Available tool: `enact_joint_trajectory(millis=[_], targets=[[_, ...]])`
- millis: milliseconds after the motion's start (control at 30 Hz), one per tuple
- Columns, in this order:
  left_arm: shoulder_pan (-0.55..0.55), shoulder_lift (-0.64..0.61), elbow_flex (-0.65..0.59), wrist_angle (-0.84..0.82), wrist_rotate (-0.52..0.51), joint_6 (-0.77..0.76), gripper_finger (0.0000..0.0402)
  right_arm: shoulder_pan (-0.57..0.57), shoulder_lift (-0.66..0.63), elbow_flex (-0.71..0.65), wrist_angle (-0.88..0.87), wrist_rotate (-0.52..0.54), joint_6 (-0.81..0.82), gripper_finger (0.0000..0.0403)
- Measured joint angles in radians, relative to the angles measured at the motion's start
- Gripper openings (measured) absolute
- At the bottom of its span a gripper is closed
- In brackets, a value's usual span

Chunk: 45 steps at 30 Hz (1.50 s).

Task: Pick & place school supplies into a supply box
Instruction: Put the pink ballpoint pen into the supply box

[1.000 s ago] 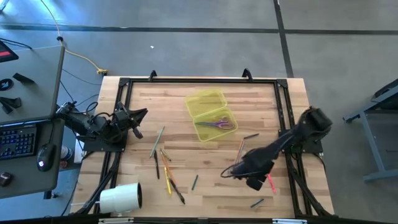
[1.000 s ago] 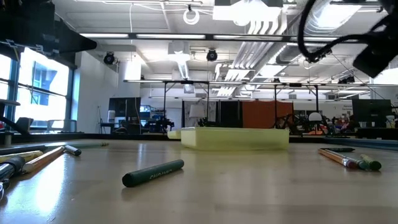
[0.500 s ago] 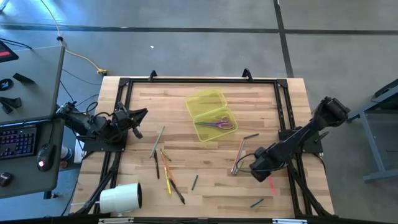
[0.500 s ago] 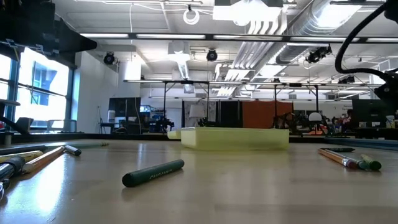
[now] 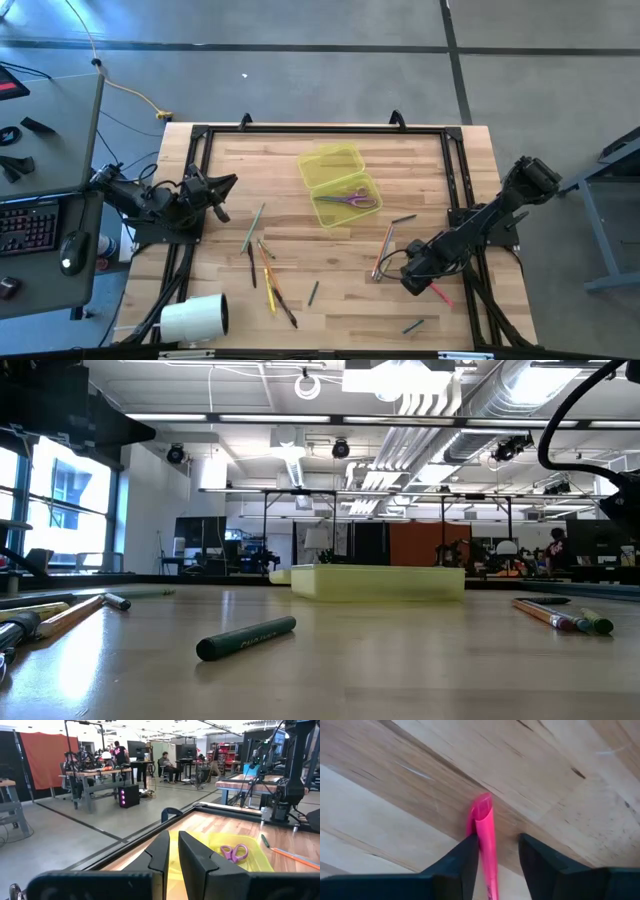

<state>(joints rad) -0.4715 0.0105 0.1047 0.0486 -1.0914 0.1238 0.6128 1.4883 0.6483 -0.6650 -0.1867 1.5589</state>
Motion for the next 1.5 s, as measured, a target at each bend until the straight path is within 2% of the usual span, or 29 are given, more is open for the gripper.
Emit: enact_joint_trajectory(millis=[200,267,333,467,567,733,900,1033,1233,1500], targets=[[0.000,0.000,0.000,0.000,0.001,0.002,0.0074,-0.023,0.000,0.003,0.042,0.089,0.078,0.0022],[0.000,0.000,0.000,0.000,0.001,0.002,0.0074,-0.040,0.002,0.022,0.052,0.143,0.059,0.0012],[0.000,0.000,0.000,0.001,0.000,0.002,0.0074,-0.067,0.004,0.052,0.058,0.222,-0.002,0.0022],[0.000,0.000,0.000,0.008,0.000,0.002,0.0074,-0.155,0.000,0.176,0.032,0.369,-0.255,0.0027],[0.000,0.000,0.000,0.017,-0.001,0.003,0.0074,-0.250,0.000,0.298,-0.056,0.401,-0.480,0.0010],[0.000,0.000,0.000,0.034,-0.004,0.034,0.0074,-0.428,0.007,0.483,-0.082,0.537,-0.939,0.0015],[0.000,0.000,0.000,0.034,-0.004,0.035,0.0074,-0.605,0.092,0.587,0.066,0.471,-1.397,0.0017],[0.000,0.000,0.000,0.032,-0.003,0.036,0.0074,-0.701,0.221,0.642,0.067,0.389,-1.604,0.0010],[0.000,0.000,0.000,0.031,-0.003,0.035,0.0074,-0.767,0.371,0.658,-0.009,0.379,-1.696,0.0019],[0.000,0.000,0.000,0.030,-0.003,0.029,0.0074,-0.788,0.414,0.660,-0.004,0.393,-1.692,0.0062]])
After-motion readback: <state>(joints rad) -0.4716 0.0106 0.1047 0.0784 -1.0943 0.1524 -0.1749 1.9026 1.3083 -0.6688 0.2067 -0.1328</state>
